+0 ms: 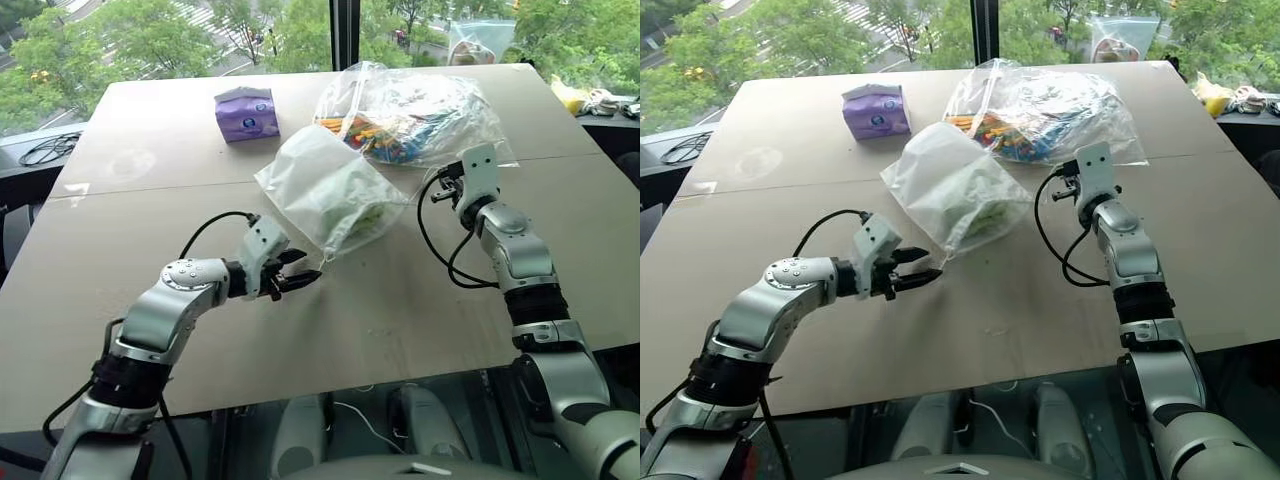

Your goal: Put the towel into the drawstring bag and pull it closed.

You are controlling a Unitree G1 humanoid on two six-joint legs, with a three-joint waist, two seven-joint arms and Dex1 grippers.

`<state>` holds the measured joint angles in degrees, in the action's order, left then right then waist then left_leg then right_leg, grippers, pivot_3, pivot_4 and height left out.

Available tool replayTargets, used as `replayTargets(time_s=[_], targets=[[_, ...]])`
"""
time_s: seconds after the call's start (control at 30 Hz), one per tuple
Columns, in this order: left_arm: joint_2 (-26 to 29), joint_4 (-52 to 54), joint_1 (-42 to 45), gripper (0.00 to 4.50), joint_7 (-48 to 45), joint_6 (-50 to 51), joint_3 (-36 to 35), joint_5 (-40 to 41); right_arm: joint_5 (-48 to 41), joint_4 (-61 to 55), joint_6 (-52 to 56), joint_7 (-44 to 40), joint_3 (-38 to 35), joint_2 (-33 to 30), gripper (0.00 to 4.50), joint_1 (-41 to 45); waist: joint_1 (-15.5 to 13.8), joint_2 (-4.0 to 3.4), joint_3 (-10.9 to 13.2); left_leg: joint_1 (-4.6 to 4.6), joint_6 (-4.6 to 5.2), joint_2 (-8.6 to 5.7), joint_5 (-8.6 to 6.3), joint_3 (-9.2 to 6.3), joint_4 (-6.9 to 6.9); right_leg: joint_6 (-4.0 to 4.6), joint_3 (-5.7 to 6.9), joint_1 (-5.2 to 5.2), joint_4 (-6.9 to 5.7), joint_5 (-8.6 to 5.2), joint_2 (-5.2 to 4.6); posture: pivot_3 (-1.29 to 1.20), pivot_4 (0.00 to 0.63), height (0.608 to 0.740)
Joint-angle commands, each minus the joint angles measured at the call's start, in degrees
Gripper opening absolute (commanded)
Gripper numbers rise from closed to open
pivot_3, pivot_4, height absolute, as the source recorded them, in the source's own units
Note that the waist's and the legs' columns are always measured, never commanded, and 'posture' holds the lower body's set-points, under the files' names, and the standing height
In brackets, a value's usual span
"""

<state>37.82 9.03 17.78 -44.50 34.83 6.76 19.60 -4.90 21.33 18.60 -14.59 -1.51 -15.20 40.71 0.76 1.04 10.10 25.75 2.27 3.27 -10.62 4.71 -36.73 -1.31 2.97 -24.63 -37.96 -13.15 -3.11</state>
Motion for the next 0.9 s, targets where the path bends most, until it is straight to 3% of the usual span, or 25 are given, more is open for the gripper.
replayTargets(time_s=[0.03,0.33,0.43,0.57,0.6,0.8,0.9], targets=[[-2.9,-0.8,0.8,2.76,2.9,-3.2,0.2,-2.5,-0.2,-2.7,-0.3,0.2,-1.1,-0.4,0.0,0.6,0.0,0.0,0.0,-0.01,0.0,0.0,0.0,0.03,0.01,0.0,-0.02,-0.01,0.0,0.0,0.0,0.0,0.15,0.74],[-7.3,-4.5,1.6,2.76,6.0,-8.1,3.7,-9.8,-0.2,-2.8,-0.2,0.2,-1.0,-0.2,0.0,0.4,0.0,0.0,0.0,-0.04,0.01,0.01,0.0,0.1,-0.1,-0.02,-0.05,0.0,-0.06,0.01,0.01,0.0,0.15,0.74],[-5.0,-5.7,0.6,1.96,4.6,-10.4,6.7,-14.1,-0.2,-2.6,-0.3,0.4,-1.1,-0.1,0.0,0.4,0.0,0.0,0.0,-0.06,0.01,0.01,0.0,0.11,-0.1,-0.02,-0.07,0.0,-0.08,0.01,0.01,0.0,0.15,0.74],[-4.9,-5.8,-0.8,0.29,4.2,-9.2,6.4,-13.7,-0.1,-2.4,-0.6,0.5,-1.0,0.1,0.0,0.1,0.1,-0.06,-0.1,-0.11,0.02,0.03,0.0,0.14,-0.09,-0.02,-0.1,0.02,-0.11,0.01,0.01,0.0,0.15,0.74],[-4.8,-5.9,-1.0,0.11,4.4,-9.1,6.1,-13.9,-0.1,-2.3,-0.6,0.5,-1.0,0.2,0.0,0.1,0.1,-0.06,-0.1,-0.13,0.02,0.03,0.0,0.14,-0.1,-0.01,-0.1,0.02,-0.12,0.02,0.01,0.0,0.15,0.74],[-4.8,-7.0,-1.4,0.11,7.3,-10.4,3.6,-14.7,0.3,-1.7,-1.1,0.9,-0.8,0.4,0.0,0.6,0.3,-0.07,-0.1,-0.3,0.02,0.07,0.0,0.23,-0.1,0.0,-0.26,0.02,-0.28,0.02,0.09,0.0,0.15,0.74],[-5.5,-9.1,0.4,0.11,13.5,-17.4,0.0,-17.0,1.6,-0.3,-3.0,3.2,-1.3,0.3,0.0,1.8,0.3,-0.07,-0.1,-0.43,0.01,0.06,0.0,0.32,-0.1,0.0,-0.41,0.01,-0.42,0.02,0.11,0.0,0.15,0.74]])
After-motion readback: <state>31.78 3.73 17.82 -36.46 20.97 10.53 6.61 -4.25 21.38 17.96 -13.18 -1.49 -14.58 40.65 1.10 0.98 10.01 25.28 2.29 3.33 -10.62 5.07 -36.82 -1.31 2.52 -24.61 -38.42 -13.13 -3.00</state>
